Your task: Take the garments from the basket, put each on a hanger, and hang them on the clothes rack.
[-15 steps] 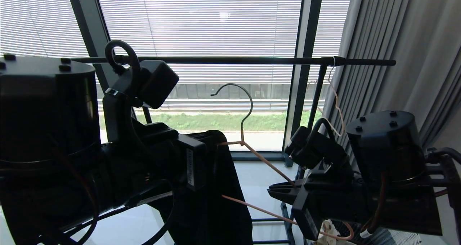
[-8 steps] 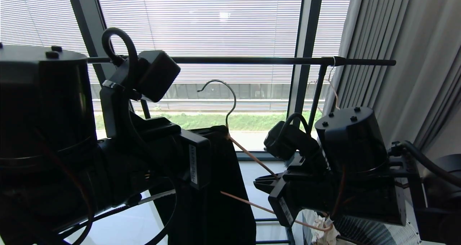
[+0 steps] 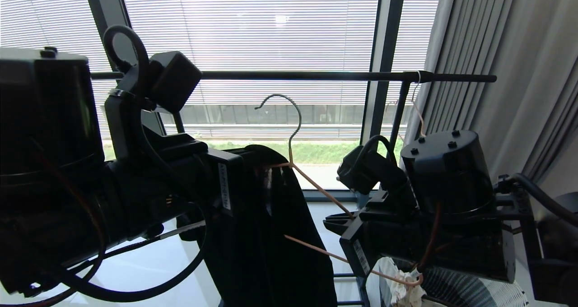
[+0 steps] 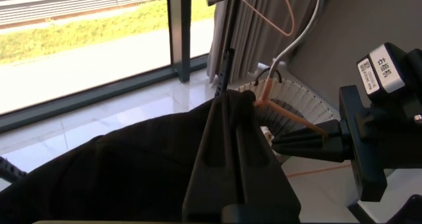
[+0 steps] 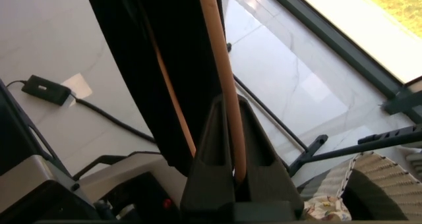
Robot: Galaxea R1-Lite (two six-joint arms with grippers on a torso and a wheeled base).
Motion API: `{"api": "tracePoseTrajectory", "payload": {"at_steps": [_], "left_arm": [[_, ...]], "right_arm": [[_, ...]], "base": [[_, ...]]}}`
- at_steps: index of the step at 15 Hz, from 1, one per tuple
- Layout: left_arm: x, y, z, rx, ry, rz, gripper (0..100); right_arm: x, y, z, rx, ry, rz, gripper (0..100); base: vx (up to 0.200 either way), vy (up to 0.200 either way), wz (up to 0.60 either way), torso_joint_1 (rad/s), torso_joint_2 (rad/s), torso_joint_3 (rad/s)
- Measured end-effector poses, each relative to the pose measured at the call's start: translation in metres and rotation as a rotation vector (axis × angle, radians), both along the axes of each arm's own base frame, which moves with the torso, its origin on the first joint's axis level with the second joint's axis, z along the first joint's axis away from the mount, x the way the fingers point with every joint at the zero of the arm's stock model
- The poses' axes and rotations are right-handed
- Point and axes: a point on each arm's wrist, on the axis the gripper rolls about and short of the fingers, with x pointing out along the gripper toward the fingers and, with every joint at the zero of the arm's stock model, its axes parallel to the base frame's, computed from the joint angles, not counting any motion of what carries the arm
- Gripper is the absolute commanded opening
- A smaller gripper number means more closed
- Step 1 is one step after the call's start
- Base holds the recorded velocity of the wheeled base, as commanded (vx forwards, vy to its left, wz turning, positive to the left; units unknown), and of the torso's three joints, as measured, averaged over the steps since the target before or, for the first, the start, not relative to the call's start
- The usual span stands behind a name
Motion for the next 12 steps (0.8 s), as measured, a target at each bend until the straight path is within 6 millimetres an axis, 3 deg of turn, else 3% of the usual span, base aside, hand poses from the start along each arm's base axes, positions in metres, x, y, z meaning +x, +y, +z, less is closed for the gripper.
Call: {"api": "tracePoseTrajectory", "payload": {"at_steps": [7, 10, 11, 12], "left_arm": [[-0.001, 0.003, 0.004, -0.012, -0.012, 0.014, 0], [-0.010, -0.006, 0.006, -0.019, -0.016, -0.048, 0], [-0.013, -0.008, 0.007, -0.020, -0.017, -0.063, 100], [-0.014, -0.009, 0.007, -0.022, -0.018, -0.072, 100]], "right_arm": [[-0.007, -0.009, -0.003, -0.012, 0.002, -0.025, 0], [-0.007, -0.003, -0.001, 0.028, -0.023, -0.014, 0], [-0.007, -0.003, -0.002, 0.026, -0.022, -0.014, 0], [-0.007, -0.002, -0.002, 0.024, -0.021, -0.014, 0]], "base": [[0.000, 0.000, 0.00, 0.000, 0.00, 0.000], [0.000, 0.000, 0.00, 0.000, 0.00, 0.000], [0.000, 0.000, 0.00, 0.000, 0.00, 0.000], [0.000, 0.000, 0.00, 0.000, 0.00, 0.000]]}}
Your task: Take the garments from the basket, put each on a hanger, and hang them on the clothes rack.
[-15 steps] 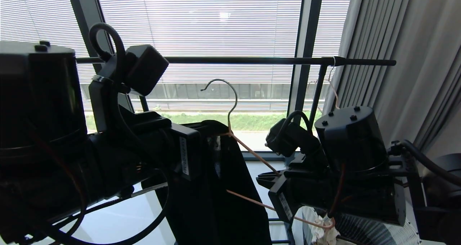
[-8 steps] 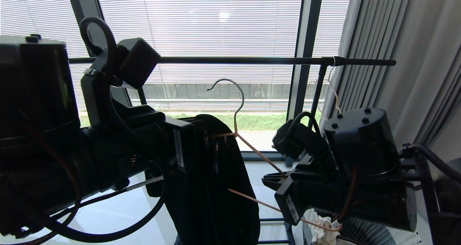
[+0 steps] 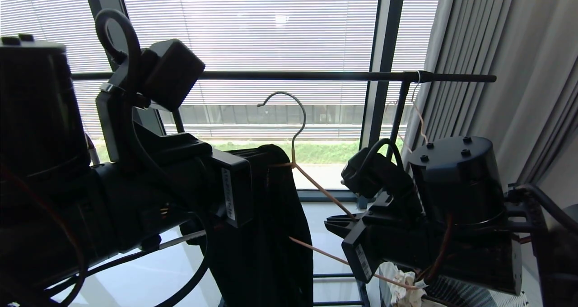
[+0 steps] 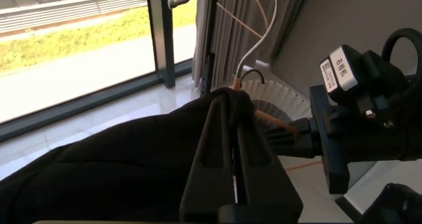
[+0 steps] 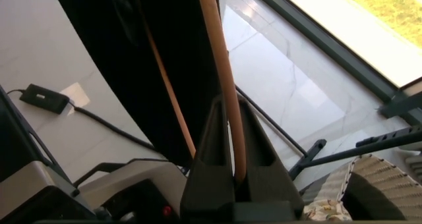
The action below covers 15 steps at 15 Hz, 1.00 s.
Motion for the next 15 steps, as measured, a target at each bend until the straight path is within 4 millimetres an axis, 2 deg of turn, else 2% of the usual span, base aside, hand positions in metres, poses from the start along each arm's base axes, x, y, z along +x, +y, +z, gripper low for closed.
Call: {"api": "tracePoseTrajectory", "payload": {"at_steps": [4, 9, 11, 13, 15], "left_arm": [[-0.004, 0.006, 0.004, -0.011, -0.011, 0.005, 100], [-0.009, 0.038, 0.009, 0.003, -0.006, 0.090, 100], [-0.013, 0.052, -0.001, 0.078, -0.039, 0.039, 100], [-0.021, 0.063, -0.017, 0.140, -0.060, -0.117, 100], [-0.028, 0.069, -0.028, 0.162, -0.062, -0.181, 100]], "right_arm": [[0.002, 0.001, 0.001, 0.018, -0.011, -0.007, 0], [0.003, -0.002, 0.003, 0.053, -0.041, -0.009, 0], [-0.001, -0.014, -0.001, 0.028, -0.048, 0.016, 0], [-0.008, -0.033, -0.003, -0.005, -0.071, 0.134, 0], [-0.014, -0.049, -0.005, -0.049, -0.099, 0.209, 0]], "base": [[0.000, 0.000, 0.00, 0.000, 0.00, 0.000], [0.000, 0.000, 0.00, 0.000, 0.00, 0.000], [0.000, 0.000, 0.00, 0.000, 0.00, 0.000], [0.000, 0.000, 0.00, 0.000, 0.00, 0.000], [0.000, 0.000, 0.00, 0.000, 0.00, 0.000]]}}
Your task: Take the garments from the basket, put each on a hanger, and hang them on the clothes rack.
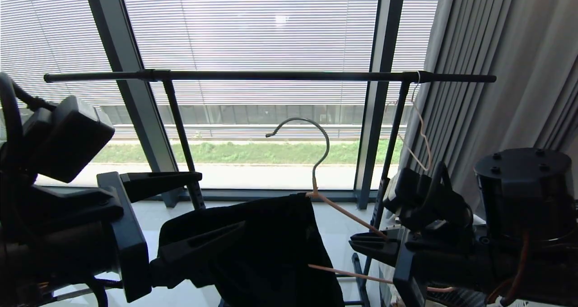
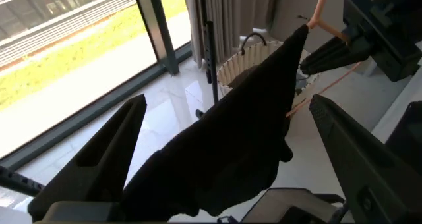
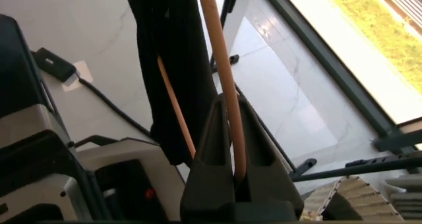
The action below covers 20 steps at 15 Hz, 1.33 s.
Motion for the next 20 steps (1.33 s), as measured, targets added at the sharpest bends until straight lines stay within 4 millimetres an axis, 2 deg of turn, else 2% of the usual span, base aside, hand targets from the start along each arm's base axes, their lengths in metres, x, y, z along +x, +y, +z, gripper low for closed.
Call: {"api": "tracePoseTrajectory", "payload": {"at_steps": [2, 5, 14, 15, 20], "left_arm": [[-0.007, 0.001, -0.015, 0.037, 0.016, -0.138, 100], [-0.008, -0.002, -0.027, 0.089, 0.013, -0.197, 100], [0.006, -0.017, -0.048, 0.195, 0.057, -0.243, 100], [0.007, -0.017, -0.049, 0.197, 0.061, -0.244, 0], [0.006, -0.020, -0.051, 0.203, 0.065, -0.258, 0]], "right_arm": [[-0.009, -0.012, -0.005, -0.042, -0.034, 0.067, 0], [-0.016, -0.019, -0.007, -0.052, -0.051, 0.097, 0], [-0.035, -0.007, -0.005, -0.038, -0.058, 0.193, 0], [-0.035, -0.006, -0.004, -0.035, -0.060, 0.197, 0], [-0.036, 0.000, 0.001, -0.018, -0.064, 0.209, 0]], "base": [[0.000, 0.000, 0.00, 0.000, 0.00, 0.000], [0.000, 0.000, 0.00, 0.000, 0.00, 0.000], [0.000, 0.000, 0.00, 0.000, 0.00, 0.000], [0.000, 0.000, 0.00, 0.000, 0.00, 0.000], [0.000, 0.000, 0.00, 0.000, 0.00, 0.000]]}}
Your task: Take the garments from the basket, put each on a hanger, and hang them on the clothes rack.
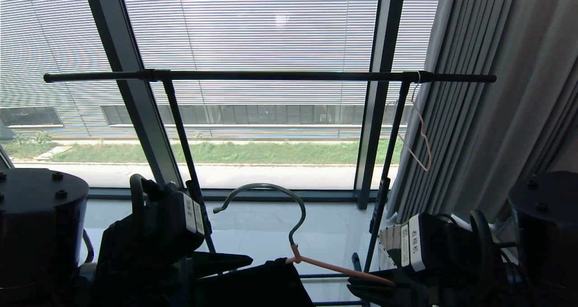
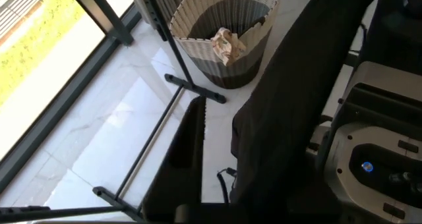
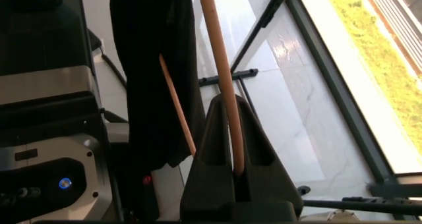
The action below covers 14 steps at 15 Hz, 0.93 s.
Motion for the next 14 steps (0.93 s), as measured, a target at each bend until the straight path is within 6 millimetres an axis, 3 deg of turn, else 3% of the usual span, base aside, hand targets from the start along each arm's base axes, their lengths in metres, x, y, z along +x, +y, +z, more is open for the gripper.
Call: {"api": "tracePoseTrajectory", "payload": {"at_steps": [3, 4, 9, 14], "left_arm": [[-0.002, -0.001, 0.000, 0.000, -0.002, -0.015, 0], [-0.003, -0.002, 0.000, -0.001, -0.003, -0.017, 0], [0.000, -0.003, 0.001, -0.042, -0.056, -0.008, 0], [0.005, 0.013, -0.020, -0.071, -0.106, 0.084, 0]], "right_arm": [[-0.001, 0.001, 0.000, 0.000, 0.001, 0.003, 0], [-0.001, 0.001, 0.000, 0.000, 0.000, 0.003, 100], [0.000, 0.000, 0.001, -0.001, -0.008, -0.008, 100], [0.019, -0.012, 0.001, -0.011, -0.032, -0.155, 100]], "base": [[0.000, 0.000, 0.00, 0.000, 0.00, 0.000], [0.000, 0.000, 0.00, 0.000, 0.00, 0.000], [0.000, 0.000, 0.00, 0.000, 0.00, 0.000], [0.000, 0.000, 0.00, 0.000, 0.00, 0.000]]}}
